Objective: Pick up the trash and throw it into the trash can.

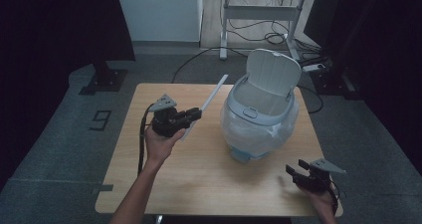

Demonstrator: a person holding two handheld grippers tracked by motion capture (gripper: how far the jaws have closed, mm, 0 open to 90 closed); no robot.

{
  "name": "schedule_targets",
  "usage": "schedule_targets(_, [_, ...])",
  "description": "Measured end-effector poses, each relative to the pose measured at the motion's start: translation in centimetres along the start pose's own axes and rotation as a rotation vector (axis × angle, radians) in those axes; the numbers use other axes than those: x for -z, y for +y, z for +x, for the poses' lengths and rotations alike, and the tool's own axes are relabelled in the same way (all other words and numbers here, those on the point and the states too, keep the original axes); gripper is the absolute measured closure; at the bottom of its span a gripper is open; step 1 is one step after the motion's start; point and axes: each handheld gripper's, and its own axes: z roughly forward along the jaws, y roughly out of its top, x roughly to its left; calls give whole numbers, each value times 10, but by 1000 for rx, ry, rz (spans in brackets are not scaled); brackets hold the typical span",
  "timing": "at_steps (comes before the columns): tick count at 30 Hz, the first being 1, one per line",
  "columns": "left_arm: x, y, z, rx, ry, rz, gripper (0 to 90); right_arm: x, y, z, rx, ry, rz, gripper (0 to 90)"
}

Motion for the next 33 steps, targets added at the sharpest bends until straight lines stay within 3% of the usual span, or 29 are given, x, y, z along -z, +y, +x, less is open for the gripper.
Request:
schedule_targets(25, [-12,23,-11,-23,-28,-4,802,-2,-1,1,7,0,14,354])
schedule_targets(33, [-18,26,-9,-5,-44,-11,802,-2,-2,1,8,0,17,354])
